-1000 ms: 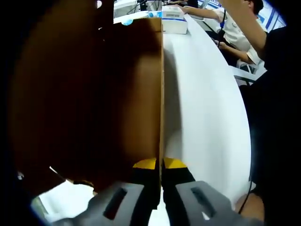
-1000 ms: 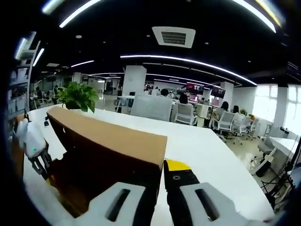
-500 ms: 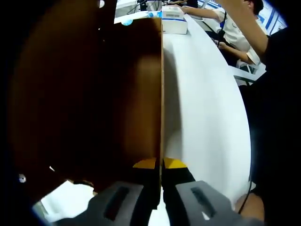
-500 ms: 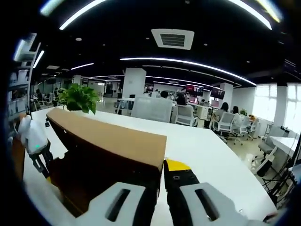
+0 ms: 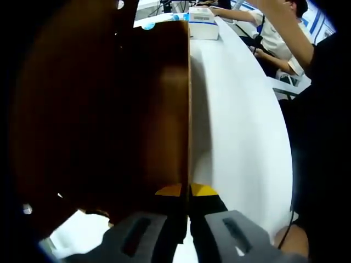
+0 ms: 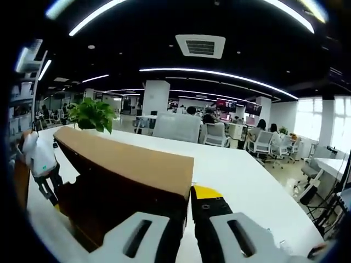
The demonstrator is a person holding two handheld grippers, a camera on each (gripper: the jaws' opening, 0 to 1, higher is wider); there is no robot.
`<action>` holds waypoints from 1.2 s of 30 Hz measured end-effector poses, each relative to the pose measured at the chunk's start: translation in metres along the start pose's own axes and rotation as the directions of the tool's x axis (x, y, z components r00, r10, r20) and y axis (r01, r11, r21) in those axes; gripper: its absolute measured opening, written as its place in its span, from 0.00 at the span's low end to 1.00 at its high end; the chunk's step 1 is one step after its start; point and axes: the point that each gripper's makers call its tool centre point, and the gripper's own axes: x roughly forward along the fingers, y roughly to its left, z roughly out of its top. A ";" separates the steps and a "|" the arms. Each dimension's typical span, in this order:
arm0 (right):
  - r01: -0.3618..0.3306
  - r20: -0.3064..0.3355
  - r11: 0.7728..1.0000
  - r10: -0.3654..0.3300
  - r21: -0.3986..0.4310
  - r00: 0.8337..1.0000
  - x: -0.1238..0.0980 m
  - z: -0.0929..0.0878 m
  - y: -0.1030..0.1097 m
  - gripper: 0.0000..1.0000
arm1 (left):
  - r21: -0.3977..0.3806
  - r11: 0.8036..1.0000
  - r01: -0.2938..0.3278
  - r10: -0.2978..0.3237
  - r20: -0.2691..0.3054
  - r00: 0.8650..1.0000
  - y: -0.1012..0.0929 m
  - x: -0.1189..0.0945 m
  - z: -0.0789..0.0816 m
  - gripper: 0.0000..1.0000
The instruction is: Operate the shoe box by opening the lid, removing the specified soft item, and placing it in the target area until the item is outside and the box remains undamaged.
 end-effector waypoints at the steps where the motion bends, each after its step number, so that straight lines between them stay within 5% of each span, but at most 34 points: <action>1: -0.001 0.000 1.000 0.001 0.001 1.000 0.000 0.000 0.000 0.02 | -0.001 1.000 0.000 0.000 0.000 1.000 0.000 0.000 0.000 0.02; 23: 0.012 -0.007 1.000 -0.012 0.007 1.000 -0.004 -0.008 0.002 0.02 | -0.001 1.000 -0.011 0.011 -0.004 1.000 0.003 0.000 0.002 0.02; 36: 0.015 -0.007 1.000 -0.015 0.011 1.000 -0.002 -0.009 0.001 0.02 | 0.149 0.986 -0.075 0.068 0.052 0.996 -0.005 -0.017 0.018 0.19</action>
